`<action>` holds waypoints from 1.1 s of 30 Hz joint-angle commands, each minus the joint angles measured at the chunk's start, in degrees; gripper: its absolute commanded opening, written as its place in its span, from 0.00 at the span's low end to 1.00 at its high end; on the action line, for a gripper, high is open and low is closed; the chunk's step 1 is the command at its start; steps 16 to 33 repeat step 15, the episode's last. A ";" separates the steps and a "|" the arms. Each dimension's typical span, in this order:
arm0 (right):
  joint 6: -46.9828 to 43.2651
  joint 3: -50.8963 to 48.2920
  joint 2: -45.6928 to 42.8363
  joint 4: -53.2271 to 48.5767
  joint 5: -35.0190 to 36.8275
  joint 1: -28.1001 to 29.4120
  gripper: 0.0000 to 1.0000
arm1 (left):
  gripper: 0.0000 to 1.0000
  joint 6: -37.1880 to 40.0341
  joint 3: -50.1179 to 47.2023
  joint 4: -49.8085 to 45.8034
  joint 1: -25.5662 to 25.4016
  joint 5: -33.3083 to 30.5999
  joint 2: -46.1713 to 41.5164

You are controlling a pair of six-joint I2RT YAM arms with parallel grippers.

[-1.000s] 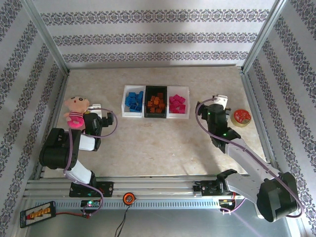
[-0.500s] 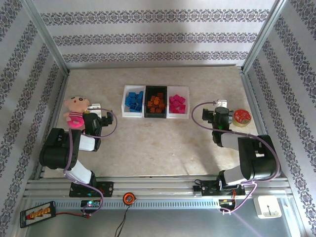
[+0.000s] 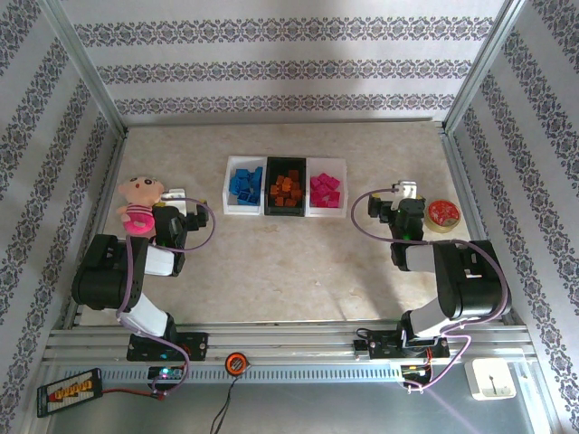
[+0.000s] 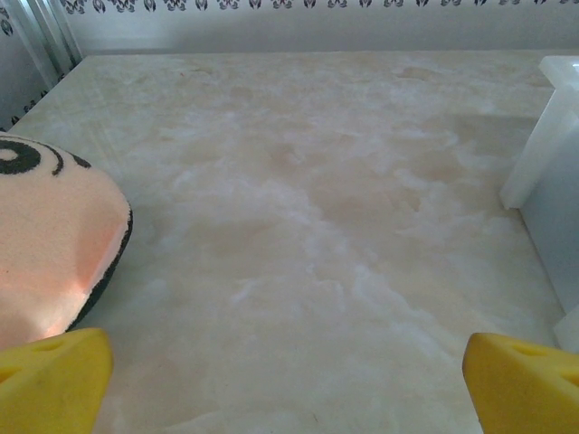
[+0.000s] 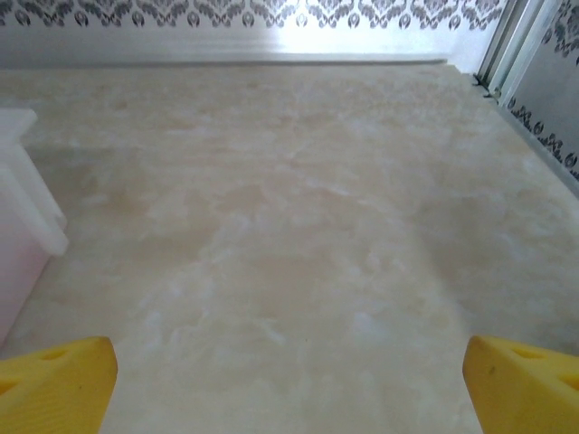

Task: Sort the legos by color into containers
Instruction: Reset both arms

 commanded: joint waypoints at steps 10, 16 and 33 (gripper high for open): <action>0.71 -0.49 0.19 2.95 -1.06 -0.37 0.98 | 0.99 1.05 1.60 -1.10 0.28 1.68 0.06; 0.80 -0.49 0.18 3.00 -1.06 -0.38 0.98 | 0.99 1.11 1.52 -1.05 0.27 1.68 -0.01; 0.80 -0.49 0.18 3.00 -1.06 -0.38 0.98 | 0.99 1.11 1.52 -1.05 0.27 1.68 -0.01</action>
